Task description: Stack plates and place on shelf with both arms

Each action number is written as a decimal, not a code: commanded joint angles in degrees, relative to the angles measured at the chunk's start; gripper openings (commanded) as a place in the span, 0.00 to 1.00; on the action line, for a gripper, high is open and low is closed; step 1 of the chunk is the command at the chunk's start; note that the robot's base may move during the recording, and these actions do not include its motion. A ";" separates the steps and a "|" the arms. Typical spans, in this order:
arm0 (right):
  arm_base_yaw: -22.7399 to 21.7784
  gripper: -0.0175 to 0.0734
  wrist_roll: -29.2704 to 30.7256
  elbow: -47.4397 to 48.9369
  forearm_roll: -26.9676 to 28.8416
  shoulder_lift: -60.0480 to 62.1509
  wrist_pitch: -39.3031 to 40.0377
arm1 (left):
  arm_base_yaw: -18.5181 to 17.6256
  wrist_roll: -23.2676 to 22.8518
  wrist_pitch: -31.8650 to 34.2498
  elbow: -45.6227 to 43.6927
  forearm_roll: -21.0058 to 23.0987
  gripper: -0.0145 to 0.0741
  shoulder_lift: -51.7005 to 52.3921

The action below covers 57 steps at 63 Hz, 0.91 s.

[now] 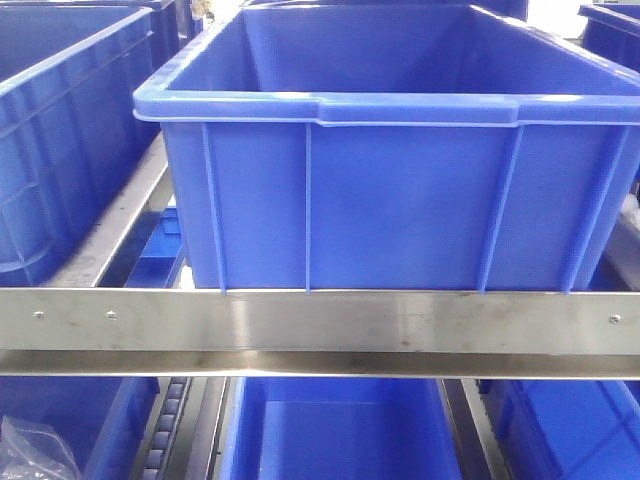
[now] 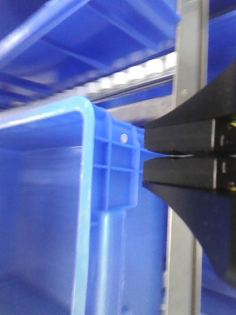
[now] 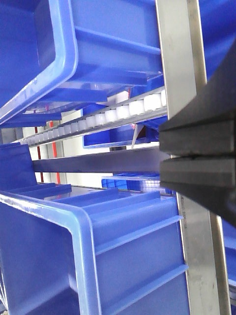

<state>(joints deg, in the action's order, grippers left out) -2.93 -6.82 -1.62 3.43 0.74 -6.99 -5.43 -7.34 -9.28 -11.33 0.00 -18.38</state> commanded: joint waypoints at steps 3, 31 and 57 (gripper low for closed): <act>0.11 0.25 0.04 0.88 -0.45 1.06 4.72 | 0.92 -0.25 7.73 4.81 0.00 0.26 8.44; 0.11 0.25 0.04 0.88 -0.45 1.06 4.72 | 3.91 -0.25 6.27 13.13 1.36 0.26 19.85; 0.11 0.25 0.04 0.88 -0.45 1.06 4.72 | 3.91 -0.25 7.57 13.13 2.69 0.26 19.73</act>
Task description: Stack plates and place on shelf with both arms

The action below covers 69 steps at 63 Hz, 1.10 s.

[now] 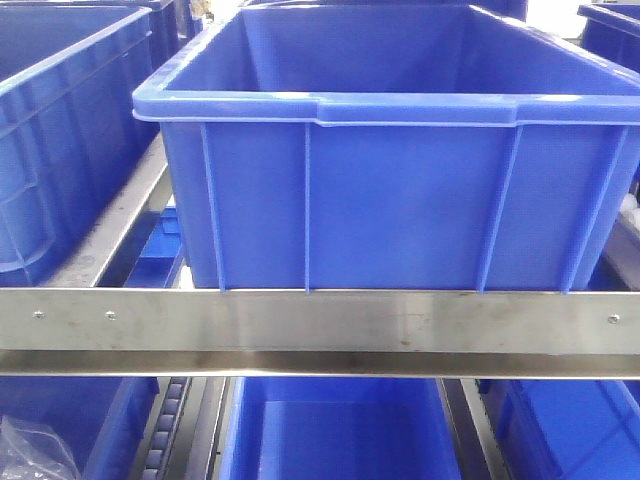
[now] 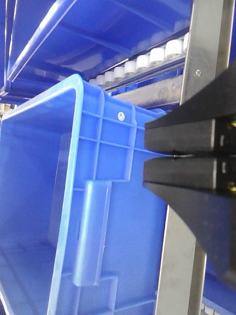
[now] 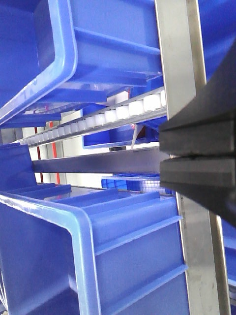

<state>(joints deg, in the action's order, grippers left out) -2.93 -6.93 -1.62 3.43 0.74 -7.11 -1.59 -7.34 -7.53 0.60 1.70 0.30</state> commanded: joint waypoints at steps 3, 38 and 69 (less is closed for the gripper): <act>0.11 0.25 0.15 0.88 -0.45 1.06 4.84 | 0.06 -0.25 5.85 1.20 0.99 0.26 1.04; 0.11 0.25 0.15 0.88 -0.45 1.06 4.84 | 0.06 -0.25 5.37 1.20 -0.36 0.26 1.04; 0.11 0.25 0.15 0.88 -0.45 1.06 4.84 | 0.06 -0.25 5.37 1.20 -0.36 0.26 1.04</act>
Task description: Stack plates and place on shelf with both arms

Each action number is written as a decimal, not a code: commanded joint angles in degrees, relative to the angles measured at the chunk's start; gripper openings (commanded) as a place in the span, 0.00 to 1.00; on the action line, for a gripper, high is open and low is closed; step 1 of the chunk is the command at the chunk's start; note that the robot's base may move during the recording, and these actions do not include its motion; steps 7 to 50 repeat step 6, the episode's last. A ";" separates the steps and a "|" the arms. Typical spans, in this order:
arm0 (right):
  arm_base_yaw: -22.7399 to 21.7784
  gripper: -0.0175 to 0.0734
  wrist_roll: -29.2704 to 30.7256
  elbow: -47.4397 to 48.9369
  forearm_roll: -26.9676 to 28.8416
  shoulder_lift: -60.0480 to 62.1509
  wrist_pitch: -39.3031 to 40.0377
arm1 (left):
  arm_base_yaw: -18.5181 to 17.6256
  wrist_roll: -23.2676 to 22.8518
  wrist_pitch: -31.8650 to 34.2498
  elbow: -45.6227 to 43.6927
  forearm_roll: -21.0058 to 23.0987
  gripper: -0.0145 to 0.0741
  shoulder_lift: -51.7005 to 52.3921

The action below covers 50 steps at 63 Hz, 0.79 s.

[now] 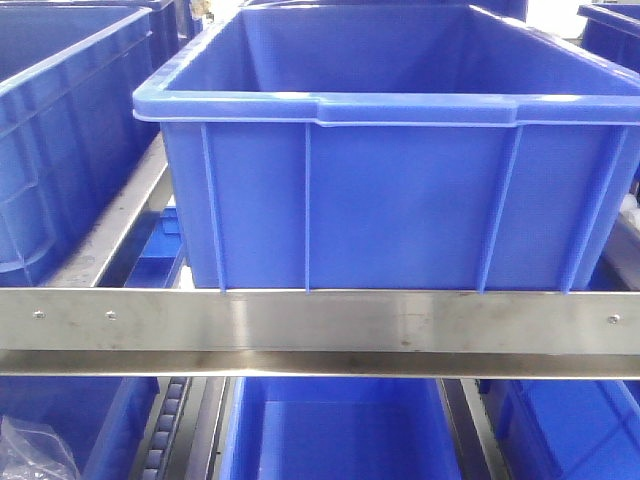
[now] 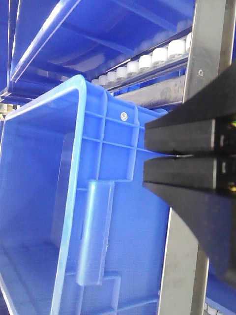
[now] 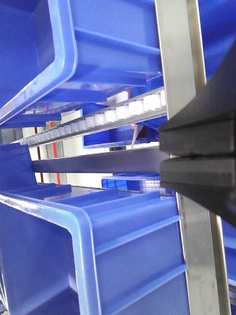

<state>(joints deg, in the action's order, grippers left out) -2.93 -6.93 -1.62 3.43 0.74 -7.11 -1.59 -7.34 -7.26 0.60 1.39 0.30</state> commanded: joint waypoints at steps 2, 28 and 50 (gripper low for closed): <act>0.11 0.25 0.15 0.88 -0.45 1.06 4.84 | 0.06 -0.25 5.10 1.20 -0.05 0.26 1.04; 0.11 0.25 0.15 0.88 -0.45 1.06 4.84 | 0.06 -0.25 5.10 1.20 -0.05 0.26 1.04; 0.11 0.25 0.15 0.88 -0.45 1.06 4.84 | 0.06 -0.25 5.10 1.20 -0.05 0.26 1.04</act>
